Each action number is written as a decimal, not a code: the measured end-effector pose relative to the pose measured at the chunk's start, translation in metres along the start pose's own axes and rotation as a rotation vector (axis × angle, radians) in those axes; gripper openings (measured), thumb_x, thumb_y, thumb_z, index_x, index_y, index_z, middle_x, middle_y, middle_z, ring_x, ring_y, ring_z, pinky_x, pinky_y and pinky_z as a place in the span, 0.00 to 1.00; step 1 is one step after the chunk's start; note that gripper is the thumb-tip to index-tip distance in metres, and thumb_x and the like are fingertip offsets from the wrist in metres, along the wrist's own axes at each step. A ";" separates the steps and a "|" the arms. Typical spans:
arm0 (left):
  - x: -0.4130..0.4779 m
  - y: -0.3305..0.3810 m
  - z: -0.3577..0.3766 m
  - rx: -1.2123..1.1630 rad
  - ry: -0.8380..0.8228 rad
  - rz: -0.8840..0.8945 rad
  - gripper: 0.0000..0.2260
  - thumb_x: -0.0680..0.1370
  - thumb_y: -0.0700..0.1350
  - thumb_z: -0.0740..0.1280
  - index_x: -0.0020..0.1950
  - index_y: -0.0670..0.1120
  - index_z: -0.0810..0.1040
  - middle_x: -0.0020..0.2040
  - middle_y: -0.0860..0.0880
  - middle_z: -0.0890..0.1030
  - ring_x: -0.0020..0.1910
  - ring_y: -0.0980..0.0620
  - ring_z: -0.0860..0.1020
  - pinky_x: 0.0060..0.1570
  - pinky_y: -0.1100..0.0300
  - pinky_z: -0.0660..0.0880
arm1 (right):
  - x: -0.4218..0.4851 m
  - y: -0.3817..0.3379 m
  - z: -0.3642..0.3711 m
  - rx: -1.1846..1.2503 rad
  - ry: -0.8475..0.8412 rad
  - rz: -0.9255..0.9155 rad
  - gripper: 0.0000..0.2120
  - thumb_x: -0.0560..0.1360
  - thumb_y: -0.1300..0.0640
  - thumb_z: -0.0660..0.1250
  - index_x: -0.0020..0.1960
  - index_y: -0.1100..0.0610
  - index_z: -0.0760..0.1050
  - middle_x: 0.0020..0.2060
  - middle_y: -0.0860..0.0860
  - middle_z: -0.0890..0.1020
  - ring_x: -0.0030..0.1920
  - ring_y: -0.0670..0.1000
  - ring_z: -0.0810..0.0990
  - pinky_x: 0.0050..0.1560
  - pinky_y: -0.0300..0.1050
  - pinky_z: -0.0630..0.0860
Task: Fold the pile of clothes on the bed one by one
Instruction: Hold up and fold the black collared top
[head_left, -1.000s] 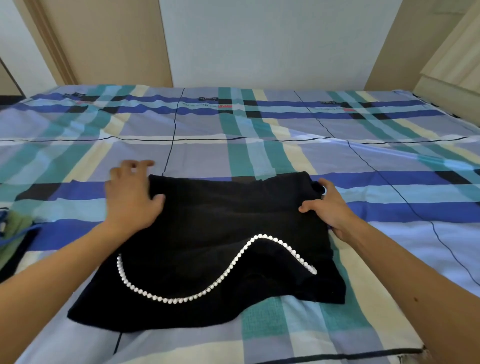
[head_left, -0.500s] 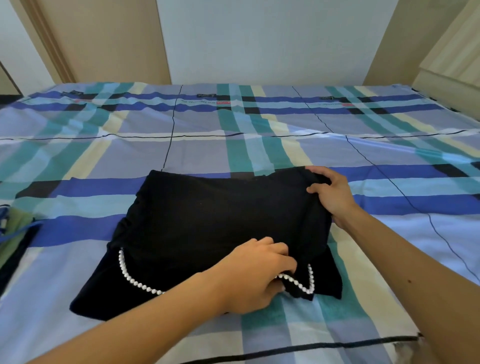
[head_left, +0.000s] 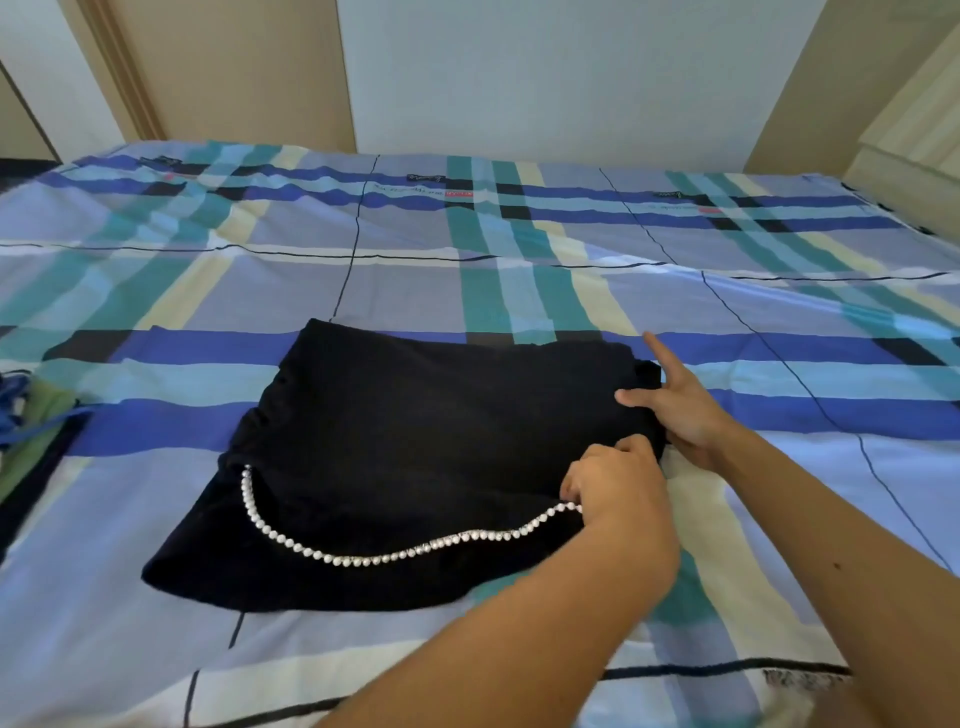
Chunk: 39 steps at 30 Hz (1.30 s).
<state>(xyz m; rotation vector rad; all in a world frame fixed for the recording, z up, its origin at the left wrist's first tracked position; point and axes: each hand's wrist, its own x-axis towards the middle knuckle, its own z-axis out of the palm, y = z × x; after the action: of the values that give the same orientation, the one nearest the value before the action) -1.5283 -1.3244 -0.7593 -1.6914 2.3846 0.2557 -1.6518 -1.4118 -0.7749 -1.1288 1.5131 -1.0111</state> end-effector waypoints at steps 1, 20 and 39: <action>-0.002 -0.003 -0.004 -0.025 0.019 0.033 0.35 0.75 0.42 0.72 0.73 0.35 0.55 0.60 0.39 0.75 0.58 0.39 0.76 0.40 0.49 0.76 | 0.000 0.001 0.000 -0.013 -0.006 -0.030 0.42 0.75 0.68 0.70 0.78 0.38 0.58 0.66 0.51 0.72 0.61 0.55 0.78 0.58 0.54 0.79; -0.126 -0.313 -0.058 -1.058 0.044 -0.446 0.21 0.76 0.36 0.70 0.66 0.43 0.66 0.55 0.40 0.79 0.42 0.44 0.82 0.33 0.55 0.80 | 0.013 -0.154 0.247 -0.534 -0.325 -0.405 0.36 0.82 0.47 0.61 0.82 0.49 0.42 0.78 0.54 0.62 0.74 0.57 0.67 0.74 0.57 0.64; -0.094 -0.323 -0.023 -0.634 0.002 -0.373 0.30 0.76 0.55 0.70 0.70 0.45 0.60 0.66 0.43 0.72 0.62 0.42 0.75 0.60 0.52 0.74 | -0.094 -0.035 0.211 -0.369 -0.197 -0.050 0.51 0.64 0.36 0.75 0.77 0.32 0.47 0.72 0.47 0.69 0.69 0.52 0.73 0.70 0.56 0.71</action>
<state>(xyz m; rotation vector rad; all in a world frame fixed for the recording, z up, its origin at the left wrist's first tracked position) -1.1946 -1.3505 -0.7195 -2.3439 2.0442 1.0240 -1.4285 -1.3432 -0.7629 -1.4837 1.5531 -0.6427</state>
